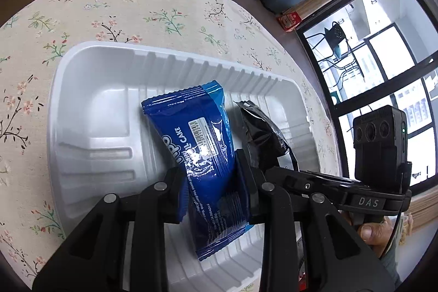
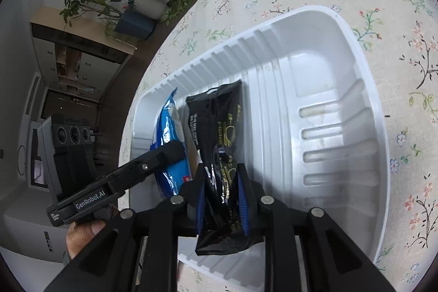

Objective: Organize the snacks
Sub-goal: 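Carry the blue packet and black bag into the white tray and release both, then grasp the white long packet with the left tool while the right tool grasps the red chip bag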

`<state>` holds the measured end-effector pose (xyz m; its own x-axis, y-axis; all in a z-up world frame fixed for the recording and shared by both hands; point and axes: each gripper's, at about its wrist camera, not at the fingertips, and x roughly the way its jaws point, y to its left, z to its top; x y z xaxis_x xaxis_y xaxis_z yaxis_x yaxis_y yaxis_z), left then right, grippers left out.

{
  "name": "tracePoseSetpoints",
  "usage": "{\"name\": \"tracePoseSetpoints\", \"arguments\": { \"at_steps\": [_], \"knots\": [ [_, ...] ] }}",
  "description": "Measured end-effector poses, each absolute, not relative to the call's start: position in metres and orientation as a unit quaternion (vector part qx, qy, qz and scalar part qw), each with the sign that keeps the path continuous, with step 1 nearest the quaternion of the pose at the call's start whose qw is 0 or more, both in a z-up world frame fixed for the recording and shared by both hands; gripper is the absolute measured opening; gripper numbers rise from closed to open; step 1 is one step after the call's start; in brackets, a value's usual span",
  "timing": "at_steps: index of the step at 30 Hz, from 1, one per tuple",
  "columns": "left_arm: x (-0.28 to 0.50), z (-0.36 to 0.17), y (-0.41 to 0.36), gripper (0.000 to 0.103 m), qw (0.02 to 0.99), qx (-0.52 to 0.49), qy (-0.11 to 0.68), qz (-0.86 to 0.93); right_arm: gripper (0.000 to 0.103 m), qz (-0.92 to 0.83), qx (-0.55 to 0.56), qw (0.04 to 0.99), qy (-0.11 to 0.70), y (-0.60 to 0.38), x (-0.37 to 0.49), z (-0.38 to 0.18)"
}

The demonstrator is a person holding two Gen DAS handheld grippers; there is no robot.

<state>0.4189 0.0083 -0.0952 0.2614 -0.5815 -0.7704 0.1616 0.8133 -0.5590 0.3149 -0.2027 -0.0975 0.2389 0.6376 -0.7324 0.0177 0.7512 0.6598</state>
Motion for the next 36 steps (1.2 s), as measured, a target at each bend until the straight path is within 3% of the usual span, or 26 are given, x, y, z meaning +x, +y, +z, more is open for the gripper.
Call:
{"name": "tracePoseSetpoints", "arguments": {
  "at_steps": [4, 10, 15, 20, 23, 26, 36],
  "knots": [
    [0.418, -0.092, 0.009, 0.028, 0.773, -0.193, 0.557, -0.236, 0.026, 0.204, 0.273, 0.743, 0.576, -0.203, 0.315, -0.096],
    [0.415, -0.089, 0.005, 0.032, 0.778, -0.174, 0.558, -0.232, 0.057, 0.191, 0.268, 0.757, 0.565, -0.209, 0.311, -0.088],
    [0.410, -0.080, -0.008, 0.060, 0.783, -0.158, 0.552, -0.238, 0.057, 0.188, 0.267, 0.760, 0.561, -0.212, 0.309, -0.085],
    [0.404, -0.075, -0.012, 0.069, 0.790, -0.132, 0.553, -0.228, 0.058, 0.184, 0.260, 0.766, 0.558, -0.215, 0.309, -0.080],
    [0.400, -0.070, -0.004, 0.079, 0.796, -0.146, 0.541, -0.229, 0.071, 0.177, 0.239, 0.783, 0.546, -0.213, 0.305, -0.070],
    [0.391, -0.055, 0.003, 0.103, 0.813, -0.149, 0.513, -0.232, 0.078, 0.170, 0.215, 0.803, 0.529, -0.214, 0.301, -0.054],
    [0.308, 0.036, 0.038, 0.103, 0.904, -0.111, 0.345, -0.229, 0.083, 0.182, 0.223, 0.847, 0.446, -0.247, 0.244, 0.012]
  ]
}}
